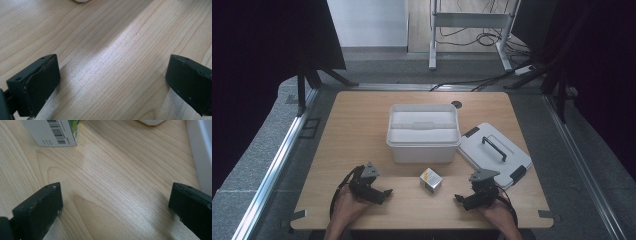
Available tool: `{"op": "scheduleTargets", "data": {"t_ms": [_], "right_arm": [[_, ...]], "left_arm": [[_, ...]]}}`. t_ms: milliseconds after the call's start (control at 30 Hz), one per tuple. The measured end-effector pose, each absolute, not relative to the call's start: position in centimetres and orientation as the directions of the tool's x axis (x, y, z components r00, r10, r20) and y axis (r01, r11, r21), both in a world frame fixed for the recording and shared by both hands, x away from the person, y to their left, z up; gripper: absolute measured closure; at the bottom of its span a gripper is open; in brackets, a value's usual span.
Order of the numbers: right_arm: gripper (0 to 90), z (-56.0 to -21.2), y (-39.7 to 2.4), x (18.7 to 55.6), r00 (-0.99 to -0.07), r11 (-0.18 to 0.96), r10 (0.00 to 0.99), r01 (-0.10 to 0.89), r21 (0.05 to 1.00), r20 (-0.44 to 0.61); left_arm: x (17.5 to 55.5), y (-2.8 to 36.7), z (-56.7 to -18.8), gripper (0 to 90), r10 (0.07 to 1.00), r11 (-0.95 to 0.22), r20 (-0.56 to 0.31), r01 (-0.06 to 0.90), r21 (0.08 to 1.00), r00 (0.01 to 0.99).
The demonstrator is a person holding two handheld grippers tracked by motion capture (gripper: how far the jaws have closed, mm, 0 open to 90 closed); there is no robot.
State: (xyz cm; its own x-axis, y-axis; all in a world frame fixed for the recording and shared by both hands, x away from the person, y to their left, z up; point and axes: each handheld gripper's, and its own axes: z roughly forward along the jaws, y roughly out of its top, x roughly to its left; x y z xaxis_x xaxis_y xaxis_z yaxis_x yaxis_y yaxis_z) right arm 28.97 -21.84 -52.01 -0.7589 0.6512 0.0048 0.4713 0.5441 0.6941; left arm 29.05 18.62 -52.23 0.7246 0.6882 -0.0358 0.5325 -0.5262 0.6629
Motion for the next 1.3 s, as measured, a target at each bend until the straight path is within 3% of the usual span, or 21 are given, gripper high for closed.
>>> {"op": "scheduleTargets", "data": {"t_ms": [967,1300], "right_arm": [[0.0,-51.9,-21.7,28.9,-0.755,0.545,0.655,0.479,0.688,0.007],[0.1,-50.1,-20.6,28.7,-0.785,0.538,0.619,0.454,0.71,0.033]], "left_arm": [[29.0,18.5,-52.2,0.0,0.659,-0.546,-0.037,0.511,0.664,0.751],[29.0,18.5,-52.2,0.0,0.66,-0.545,-0.037,0.512,0.664,0.751]]}}
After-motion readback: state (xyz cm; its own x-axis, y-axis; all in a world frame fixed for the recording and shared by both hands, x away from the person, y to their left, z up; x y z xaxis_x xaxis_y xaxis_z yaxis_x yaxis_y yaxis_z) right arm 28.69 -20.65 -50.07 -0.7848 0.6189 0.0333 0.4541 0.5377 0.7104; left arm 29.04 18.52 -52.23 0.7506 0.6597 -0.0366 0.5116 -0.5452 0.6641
